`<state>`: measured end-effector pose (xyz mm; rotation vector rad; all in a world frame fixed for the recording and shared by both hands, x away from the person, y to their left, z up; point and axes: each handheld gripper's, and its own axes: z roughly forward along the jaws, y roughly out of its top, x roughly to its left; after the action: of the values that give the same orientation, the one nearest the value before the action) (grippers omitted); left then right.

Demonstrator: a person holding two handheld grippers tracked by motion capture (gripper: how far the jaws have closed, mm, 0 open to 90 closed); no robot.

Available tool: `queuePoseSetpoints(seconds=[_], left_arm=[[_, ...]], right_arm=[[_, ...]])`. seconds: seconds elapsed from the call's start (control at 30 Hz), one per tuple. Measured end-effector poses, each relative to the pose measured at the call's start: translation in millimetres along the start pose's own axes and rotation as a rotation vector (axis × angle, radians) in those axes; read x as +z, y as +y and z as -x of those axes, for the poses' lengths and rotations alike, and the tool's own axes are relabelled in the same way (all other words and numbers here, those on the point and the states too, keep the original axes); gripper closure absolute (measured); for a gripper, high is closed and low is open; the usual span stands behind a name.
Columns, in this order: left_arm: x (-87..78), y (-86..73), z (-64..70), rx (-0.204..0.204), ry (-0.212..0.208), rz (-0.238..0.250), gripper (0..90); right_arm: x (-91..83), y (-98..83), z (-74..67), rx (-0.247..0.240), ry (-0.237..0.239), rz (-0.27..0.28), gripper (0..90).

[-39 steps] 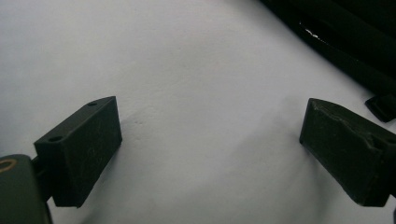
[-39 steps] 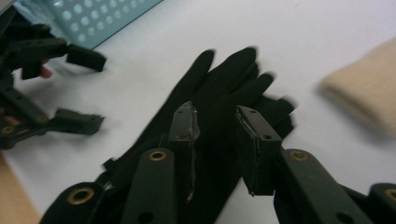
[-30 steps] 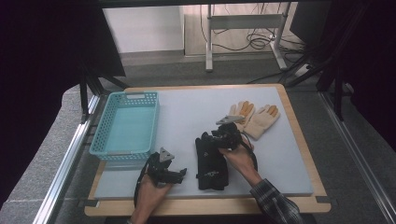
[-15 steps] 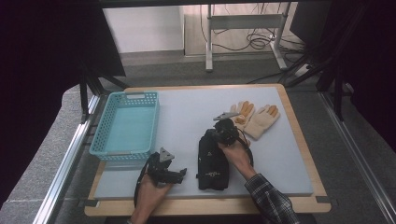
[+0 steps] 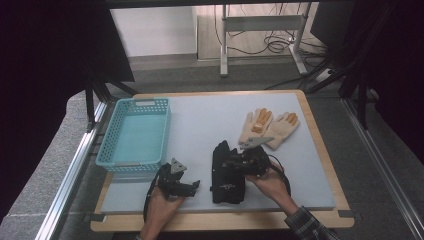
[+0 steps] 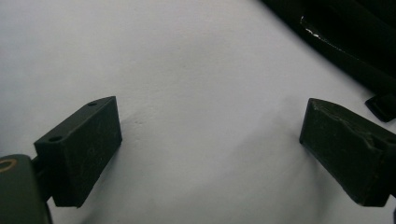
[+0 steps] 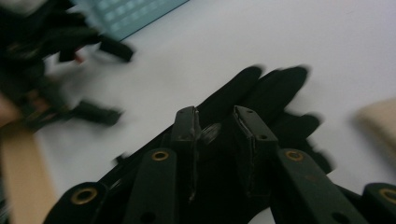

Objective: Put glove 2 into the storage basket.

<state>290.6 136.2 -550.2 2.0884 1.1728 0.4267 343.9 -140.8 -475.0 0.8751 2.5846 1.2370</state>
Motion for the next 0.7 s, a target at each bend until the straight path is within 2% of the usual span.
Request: queuePoseSetpoints(seconds=[0.13, 0.2, 0.23, 0.27, 0.33, 0.37, 0.43, 0.5, 0.57, 0.7], left_arm=[[0.0, 0.0, 0.1, -0.003, -0.001, 0.0, 5.7], [-0.1, 0.0, 0.1, -0.001, -0.001, -0.001, 5.7], [-0.2, -0.1, -0.1, 0.002, -0.001, -0.003, 5.7], [-0.2, -0.1, -0.1, 0.002, -0.001, -0.003, 5.7], [-0.2, -0.1, -0.1, 0.002, -0.001, -0.003, 5.7], [-0.2, -0.1, 0.0, 0.002, 0.0, -0.003, 5.7], [-0.2, 0.0, -0.1, 0.002, -0.001, -0.003, 5.7], [-0.2, 0.0, -0.1, 0.002, 0.0, -0.003, 5.7], [-0.2, 0.0, -0.1, 0.002, -0.001, -0.003, 5.7], [-0.2, 0.0, -0.1, 0.002, -0.001, -0.003, 5.7]], right_arm=[[-3.4, -15.9, -21.1, -0.03, 0.066, -0.022, 59.2], [1.0, -22.6, -28.7, -0.056, 0.067, -0.044, 57.3], [5.0, -27.0, -32.2, -0.072, 0.046, -0.064, 57.5], [8.6, -30.6, -33.2, -0.093, 0.027, -0.078, 59.4], [14.9, -36.9, -33.0, -0.1, 0.012, -0.111, 68.5], [18.0, -41.1, -32.8, -0.116, -0.012, -0.111, 76.0], [18.1, -42.7, -31.2, -0.108, -0.014, -0.096, 84.8], [18.3, -41.7, -29.7, -0.093, 0.003, -0.099, 87.1], [18.1, -41.5, -30.8, -0.099, -0.002, -0.095, 87.7], [8.1, -35.8, -32.0, -0.082, 0.015, -0.046, 87.9]])
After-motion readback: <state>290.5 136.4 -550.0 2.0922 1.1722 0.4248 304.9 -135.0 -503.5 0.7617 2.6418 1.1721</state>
